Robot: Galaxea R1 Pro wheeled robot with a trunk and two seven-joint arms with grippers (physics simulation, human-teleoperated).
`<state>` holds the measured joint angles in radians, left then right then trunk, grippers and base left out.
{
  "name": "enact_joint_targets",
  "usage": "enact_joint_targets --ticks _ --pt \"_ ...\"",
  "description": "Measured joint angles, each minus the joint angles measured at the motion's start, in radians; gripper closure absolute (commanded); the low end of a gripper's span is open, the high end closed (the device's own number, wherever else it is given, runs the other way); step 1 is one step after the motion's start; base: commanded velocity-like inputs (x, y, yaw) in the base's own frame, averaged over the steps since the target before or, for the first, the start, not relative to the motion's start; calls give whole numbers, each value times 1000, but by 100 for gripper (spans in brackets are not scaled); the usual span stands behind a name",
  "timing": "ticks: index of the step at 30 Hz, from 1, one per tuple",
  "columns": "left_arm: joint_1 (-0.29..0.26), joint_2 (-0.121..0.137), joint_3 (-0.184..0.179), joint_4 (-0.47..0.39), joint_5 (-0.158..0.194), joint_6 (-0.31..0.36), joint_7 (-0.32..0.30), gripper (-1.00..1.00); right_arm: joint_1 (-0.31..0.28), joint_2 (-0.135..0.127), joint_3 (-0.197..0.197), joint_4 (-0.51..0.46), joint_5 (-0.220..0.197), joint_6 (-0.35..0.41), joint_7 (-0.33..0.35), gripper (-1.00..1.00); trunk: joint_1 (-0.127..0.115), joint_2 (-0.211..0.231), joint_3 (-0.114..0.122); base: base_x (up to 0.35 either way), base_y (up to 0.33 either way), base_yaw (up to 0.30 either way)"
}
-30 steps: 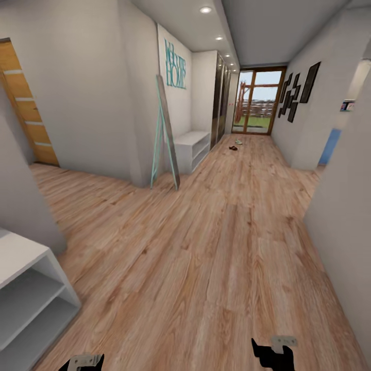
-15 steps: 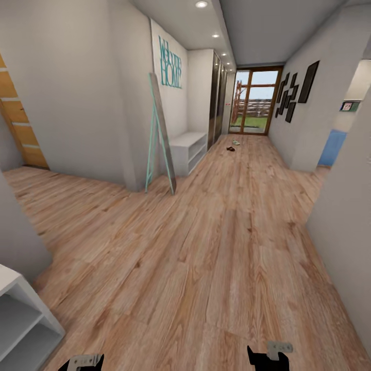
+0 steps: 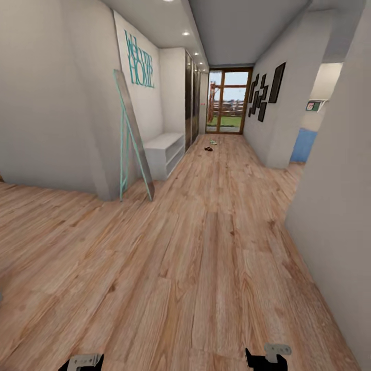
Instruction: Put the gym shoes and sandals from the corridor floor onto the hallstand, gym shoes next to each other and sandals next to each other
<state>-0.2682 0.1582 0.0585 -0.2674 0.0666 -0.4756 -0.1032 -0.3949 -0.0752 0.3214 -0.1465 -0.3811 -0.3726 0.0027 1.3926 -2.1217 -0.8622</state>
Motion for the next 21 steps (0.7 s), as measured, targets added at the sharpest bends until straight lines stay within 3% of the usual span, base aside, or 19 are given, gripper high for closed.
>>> enact_joint_targets --ticks 12,21 --pt "0 0 0 0 0 1 0 -100 0 0 0 0 -3 0 0 -100 0 0 0 287 0 -291" --pt "0 0 0 0 0 0 0 -100 0 0 0 0 -3 0 0 -100 1 0 0 36 0 -291"
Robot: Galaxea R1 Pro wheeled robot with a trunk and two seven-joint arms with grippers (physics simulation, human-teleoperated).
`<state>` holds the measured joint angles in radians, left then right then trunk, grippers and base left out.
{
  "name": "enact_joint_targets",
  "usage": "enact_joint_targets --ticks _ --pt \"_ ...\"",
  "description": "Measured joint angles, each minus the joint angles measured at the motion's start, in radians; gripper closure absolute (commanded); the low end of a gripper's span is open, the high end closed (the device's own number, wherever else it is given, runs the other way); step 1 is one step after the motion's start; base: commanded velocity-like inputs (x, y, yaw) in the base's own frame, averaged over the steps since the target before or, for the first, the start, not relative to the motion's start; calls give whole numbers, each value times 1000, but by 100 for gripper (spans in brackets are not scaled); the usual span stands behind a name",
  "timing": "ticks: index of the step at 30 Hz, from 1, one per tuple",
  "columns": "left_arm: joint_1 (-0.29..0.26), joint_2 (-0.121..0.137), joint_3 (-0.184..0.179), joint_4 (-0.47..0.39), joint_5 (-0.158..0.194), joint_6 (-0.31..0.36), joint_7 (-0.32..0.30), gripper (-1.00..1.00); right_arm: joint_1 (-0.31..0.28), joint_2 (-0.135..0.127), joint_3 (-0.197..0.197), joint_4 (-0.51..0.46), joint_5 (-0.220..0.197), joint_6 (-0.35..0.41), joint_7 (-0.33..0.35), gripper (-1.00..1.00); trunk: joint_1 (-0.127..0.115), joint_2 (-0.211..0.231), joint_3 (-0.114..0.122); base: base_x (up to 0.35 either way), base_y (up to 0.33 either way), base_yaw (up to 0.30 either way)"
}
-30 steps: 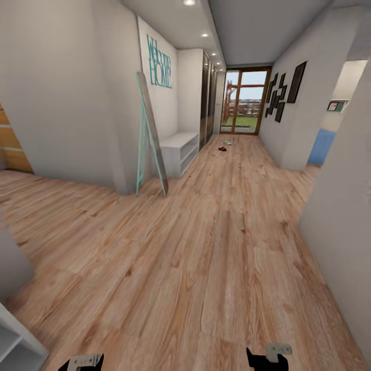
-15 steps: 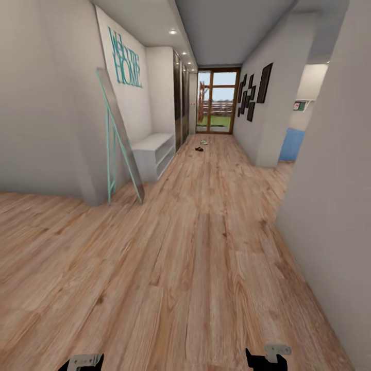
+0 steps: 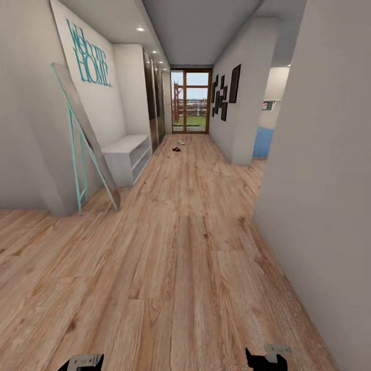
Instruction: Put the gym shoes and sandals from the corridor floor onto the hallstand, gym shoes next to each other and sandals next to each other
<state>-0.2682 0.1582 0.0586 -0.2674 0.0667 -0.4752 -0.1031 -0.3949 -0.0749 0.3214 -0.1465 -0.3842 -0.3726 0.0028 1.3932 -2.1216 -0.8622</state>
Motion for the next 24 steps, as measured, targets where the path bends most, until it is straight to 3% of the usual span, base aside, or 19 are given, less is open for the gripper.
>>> enact_joint_targets --ticks 15,24 --pt "0 0 0 -1 0 1 0 -100 0 0 0 0 0 0 0 -100 0 0 0 10 0 -291" --pt "0 -1 1 -1 1 1 3 -100 0 1 0 1 0 0 0 -100 -1 0 0 253 2 -258"
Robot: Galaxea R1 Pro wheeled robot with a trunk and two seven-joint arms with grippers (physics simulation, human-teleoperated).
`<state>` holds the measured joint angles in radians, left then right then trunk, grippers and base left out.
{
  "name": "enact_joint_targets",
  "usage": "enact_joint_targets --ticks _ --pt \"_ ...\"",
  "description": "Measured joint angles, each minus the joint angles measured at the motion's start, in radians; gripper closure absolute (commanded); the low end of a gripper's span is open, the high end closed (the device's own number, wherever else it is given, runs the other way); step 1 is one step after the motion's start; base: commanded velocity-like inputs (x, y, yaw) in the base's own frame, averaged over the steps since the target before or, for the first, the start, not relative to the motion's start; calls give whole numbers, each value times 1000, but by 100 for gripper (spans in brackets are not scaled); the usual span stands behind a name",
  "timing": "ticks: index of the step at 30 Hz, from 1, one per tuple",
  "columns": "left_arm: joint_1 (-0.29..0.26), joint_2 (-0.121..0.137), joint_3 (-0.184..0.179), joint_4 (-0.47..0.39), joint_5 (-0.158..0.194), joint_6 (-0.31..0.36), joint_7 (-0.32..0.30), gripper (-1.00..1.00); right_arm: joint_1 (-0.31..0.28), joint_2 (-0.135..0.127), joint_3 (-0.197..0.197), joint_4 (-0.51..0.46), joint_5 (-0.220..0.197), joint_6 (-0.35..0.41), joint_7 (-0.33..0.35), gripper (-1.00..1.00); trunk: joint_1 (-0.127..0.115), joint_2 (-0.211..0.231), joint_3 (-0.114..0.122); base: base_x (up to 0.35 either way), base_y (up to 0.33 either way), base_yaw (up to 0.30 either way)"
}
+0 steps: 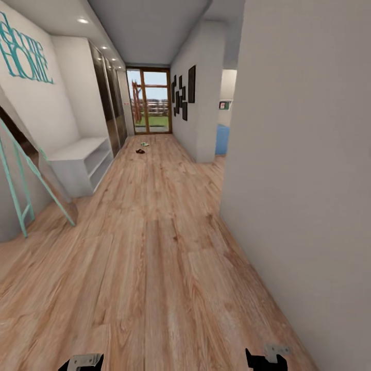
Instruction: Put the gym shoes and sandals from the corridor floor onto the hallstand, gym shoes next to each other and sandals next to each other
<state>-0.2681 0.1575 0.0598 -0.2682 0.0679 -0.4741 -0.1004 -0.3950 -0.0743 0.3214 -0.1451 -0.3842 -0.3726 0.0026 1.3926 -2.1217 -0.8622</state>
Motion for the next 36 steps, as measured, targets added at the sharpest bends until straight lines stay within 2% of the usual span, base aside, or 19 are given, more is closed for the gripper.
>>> enact_joint_targets --ticks 11,19,36 --pt "0 -1 0 0 0 0 0 -100 0 1 0 -1 0 0 0 -100 0 0 0 329 64 -23" --pt "1 -1 0 0 0 0 0 -100 0 19 1 -1 4 -1 -3 -100 0 0 -5 336 16 209" --pt "1 -1 0 0 0 2 -1 -100 0 23 0 -1 3 -2 -5 -100 0 0 -17 339 1 243"
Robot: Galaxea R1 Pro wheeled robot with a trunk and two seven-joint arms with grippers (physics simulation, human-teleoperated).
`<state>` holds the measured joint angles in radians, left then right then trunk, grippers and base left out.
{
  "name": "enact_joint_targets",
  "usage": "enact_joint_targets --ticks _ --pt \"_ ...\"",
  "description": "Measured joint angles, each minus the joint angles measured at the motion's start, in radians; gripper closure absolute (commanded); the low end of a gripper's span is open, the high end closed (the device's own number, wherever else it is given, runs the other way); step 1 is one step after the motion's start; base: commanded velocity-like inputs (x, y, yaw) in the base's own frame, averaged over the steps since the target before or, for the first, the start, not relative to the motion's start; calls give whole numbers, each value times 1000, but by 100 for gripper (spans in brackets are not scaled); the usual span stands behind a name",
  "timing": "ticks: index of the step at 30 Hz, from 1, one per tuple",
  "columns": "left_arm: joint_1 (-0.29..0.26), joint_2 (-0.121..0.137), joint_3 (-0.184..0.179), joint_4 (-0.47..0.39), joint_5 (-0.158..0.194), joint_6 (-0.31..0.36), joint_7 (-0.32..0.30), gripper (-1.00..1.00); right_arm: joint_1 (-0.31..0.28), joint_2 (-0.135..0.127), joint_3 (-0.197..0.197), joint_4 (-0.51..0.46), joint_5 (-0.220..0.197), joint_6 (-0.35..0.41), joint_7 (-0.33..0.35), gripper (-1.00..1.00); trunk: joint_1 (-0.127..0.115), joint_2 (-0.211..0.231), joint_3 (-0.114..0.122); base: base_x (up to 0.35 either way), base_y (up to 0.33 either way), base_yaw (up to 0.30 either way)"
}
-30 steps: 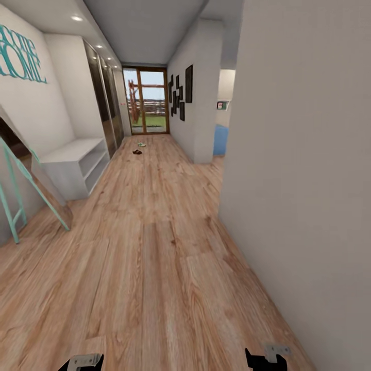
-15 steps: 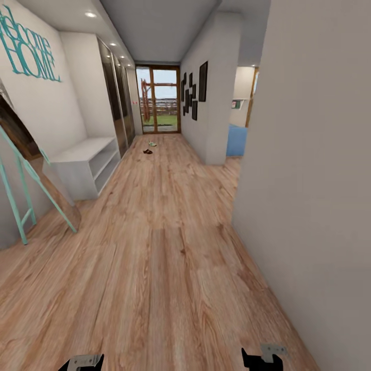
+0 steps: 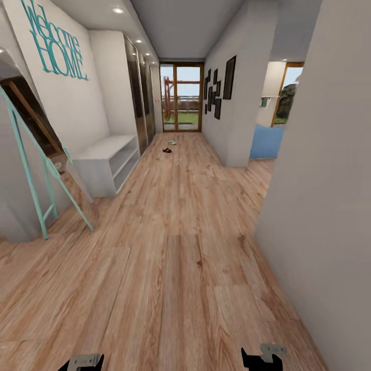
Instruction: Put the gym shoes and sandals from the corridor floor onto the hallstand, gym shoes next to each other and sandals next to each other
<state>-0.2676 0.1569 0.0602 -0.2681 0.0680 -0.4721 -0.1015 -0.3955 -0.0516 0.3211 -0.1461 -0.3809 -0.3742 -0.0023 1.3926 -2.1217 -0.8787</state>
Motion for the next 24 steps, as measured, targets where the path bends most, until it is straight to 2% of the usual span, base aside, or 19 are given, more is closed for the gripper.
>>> enact_joint_targets --ticks 7,14,24 --pt "0 -1 0 0 0 1 0 -100 0 -1 -1 -2 0 0 0 -100 0 0 -5 340 0 212" --pt "0 -17 2 0 1 -1 0 -100 0 -3 0 -1 0 -1 1 -100 0 0 -6 340 0 30" --pt "0 -20 3 0 1 -2 0 -100 0 -3 0 0 0 0 3 -100 0 0 -6 340 0 2"
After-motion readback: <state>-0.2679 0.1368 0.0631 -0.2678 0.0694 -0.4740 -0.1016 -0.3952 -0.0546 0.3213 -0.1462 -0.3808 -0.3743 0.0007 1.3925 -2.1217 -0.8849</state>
